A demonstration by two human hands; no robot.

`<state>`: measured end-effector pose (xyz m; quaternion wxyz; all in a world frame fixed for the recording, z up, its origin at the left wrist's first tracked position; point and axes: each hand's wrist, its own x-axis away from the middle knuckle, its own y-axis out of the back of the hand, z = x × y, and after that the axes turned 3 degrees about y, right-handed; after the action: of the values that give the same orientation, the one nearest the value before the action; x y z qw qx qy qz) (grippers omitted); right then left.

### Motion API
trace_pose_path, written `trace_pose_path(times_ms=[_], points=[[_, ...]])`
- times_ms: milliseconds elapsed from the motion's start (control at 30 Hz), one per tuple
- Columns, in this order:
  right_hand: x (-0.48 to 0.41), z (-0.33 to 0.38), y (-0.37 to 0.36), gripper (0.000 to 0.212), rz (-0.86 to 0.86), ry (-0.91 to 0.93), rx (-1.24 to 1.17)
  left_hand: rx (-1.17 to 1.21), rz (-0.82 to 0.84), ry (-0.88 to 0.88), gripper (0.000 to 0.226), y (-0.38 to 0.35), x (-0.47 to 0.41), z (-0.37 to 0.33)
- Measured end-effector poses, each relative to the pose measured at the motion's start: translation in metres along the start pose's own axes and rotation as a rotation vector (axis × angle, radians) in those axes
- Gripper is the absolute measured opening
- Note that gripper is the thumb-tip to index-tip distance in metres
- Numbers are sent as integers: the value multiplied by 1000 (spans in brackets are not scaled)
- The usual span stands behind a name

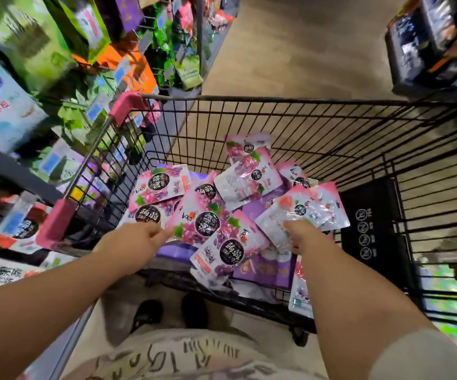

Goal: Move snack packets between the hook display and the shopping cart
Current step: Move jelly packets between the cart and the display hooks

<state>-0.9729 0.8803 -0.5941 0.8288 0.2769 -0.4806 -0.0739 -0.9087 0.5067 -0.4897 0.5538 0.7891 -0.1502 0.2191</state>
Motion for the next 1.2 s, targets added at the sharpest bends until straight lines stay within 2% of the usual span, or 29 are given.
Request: trace_pose_path(times_ms=[133, 167, 200, 267, 333, 400, 500, 633, 733, 833, 1000, 1100, 1133, 1200], points=[[-20, -6, -4, 9, -126, -29, 136, 12, -9, 1, 61, -4, -3, 5], [-34, -12, -4, 12, -129, -50, 214, 6, -13, -5, 64, -5, -4, 6], [-46, -19, -6, 24, -119, -73, 232, -3, -18, -13, 65, -6, -4, 6], [-28, -18, -7, 42, -88, -74, 166, -5, -14, -18, 62, -5, -4, 5], [-3, -14, -8, 39, -56, -116, 124, 9, -18, -21, 60, -4, -2, 4], [7, -17, -8, 35, -84, -124, -68, 2, -32, -28, 58, -1, 0, 0], [3, -19, -14, 28, -226, -14, -239, 4, -38, -21, 49, 1, 3, -3], [17, 10, -22, 21, -449, 248, -163, 7, -35, -28, 49, 4, 6, -6], [41, 28, -19, 18, -544, 480, 65, -4, -20, -26, 48, 9, 8, -10], [46, 29, -24, 16, -479, 635, 266, -5, -12, -32, 47, 16, 11, -15], [47, 33, -51, 20, -139, 680, 527, 13, -27, -55, 48, 19, 13, -16], [50, 38, -74, 19, 77, 657, 482, 1, -32, -53, 48, 18, 13, -15], [48, 38, -80, 22, 92, 644, 461, -3, -33, -48, 48, 19, 12, -16], [40, 37, -83, 12, 57, 584, 421, -3, -31, -34, 49, 19, 12, -16]])
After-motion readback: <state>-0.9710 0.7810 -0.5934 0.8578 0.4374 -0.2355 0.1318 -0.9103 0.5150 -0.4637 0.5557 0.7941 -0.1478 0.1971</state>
